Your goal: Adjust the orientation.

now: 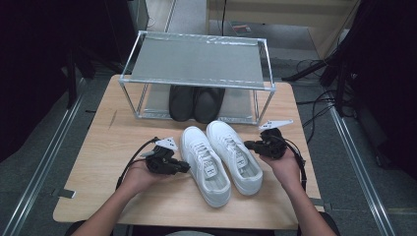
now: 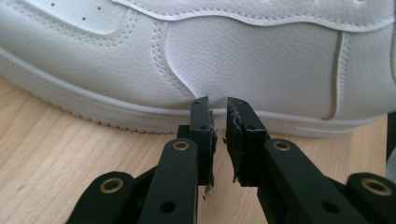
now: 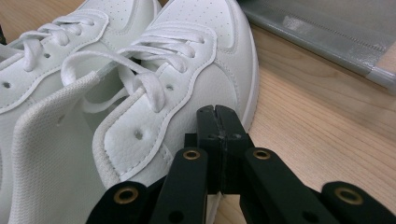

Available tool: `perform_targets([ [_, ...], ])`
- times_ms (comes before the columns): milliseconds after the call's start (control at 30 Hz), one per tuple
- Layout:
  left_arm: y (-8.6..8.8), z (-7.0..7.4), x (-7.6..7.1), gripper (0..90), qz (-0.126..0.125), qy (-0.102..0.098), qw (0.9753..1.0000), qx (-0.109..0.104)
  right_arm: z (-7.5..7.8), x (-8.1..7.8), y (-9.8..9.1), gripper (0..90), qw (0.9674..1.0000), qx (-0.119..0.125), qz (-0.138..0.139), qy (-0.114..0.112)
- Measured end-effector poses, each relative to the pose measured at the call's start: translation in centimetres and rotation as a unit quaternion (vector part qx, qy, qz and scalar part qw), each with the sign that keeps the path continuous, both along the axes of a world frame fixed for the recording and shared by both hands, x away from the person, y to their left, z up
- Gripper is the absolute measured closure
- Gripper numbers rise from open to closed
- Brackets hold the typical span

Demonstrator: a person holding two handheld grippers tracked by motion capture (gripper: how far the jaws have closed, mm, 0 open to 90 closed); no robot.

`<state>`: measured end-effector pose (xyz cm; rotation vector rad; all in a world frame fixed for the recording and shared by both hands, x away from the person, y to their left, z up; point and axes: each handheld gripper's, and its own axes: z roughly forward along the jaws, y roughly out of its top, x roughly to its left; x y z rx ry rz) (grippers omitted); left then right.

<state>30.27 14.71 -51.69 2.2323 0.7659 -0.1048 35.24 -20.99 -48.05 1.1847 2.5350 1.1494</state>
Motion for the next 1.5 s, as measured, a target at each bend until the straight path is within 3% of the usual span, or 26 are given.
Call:
perform_targets([
  [233, -0.9, -0.1, -0.3, 81.2, -0.012, -0.001, 0.9999, -0.003, -0.1, 0.1, 0.0, 90.0, 1.0000, 0.002, -0.001, 0.000],
  [533, -1.3, -0.2, -0.6, 81.8, -0.006, -0.006, 1.0000, -0.002, -0.1, 0.1, 0.1, 90.0, 1.0000, 0.001, -0.003, -0.002],
  [700, -1.5, -0.2, -0.7, 81.6, 0.000, -0.001, 1.0000, -0.001, -0.1, 0.2, 0.1, 90.0, 1.0000, 0.002, -0.006, -0.004],
  [767, -1.6, -0.3, -0.6, 81.6, 0.002, 0.007, 0.9999, -0.011, -0.1, 0.2, 0.0, 90.0, 1.0000, 0.001, -0.008, -0.006],
  [1000, -1.9, -0.5, -0.5, 81.3, -0.010, 0.019, 0.9995, -0.024, 0.2, 0.3, -0.6, 89.7, 0.9997, 0.010, -0.023, -0.009],
  [1233, -1.5, -0.1, -0.5, 79.4, -0.019, 0.010, 0.9996, -0.018, 2.3, -1.5, -1.2, 90.0, 0.9977, 0.049, -0.028, -0.038],
  [1333, -0.6, 0.4, -0.4, 78.3, -0.008, 0.009, 0.9995, -0.028, 3.0, -2.7, -1.4, 90.0, 0.9965, 0.065, -0.021, -0.048],
  [1500, 0.7, 1.2, -0.3, 76.5, 0.012, 0.002, 0.9991, -0.040, 3.3, -4.3, -1.1, 90.0, 0.9960, 0.078, -0.007, -0.043],
])
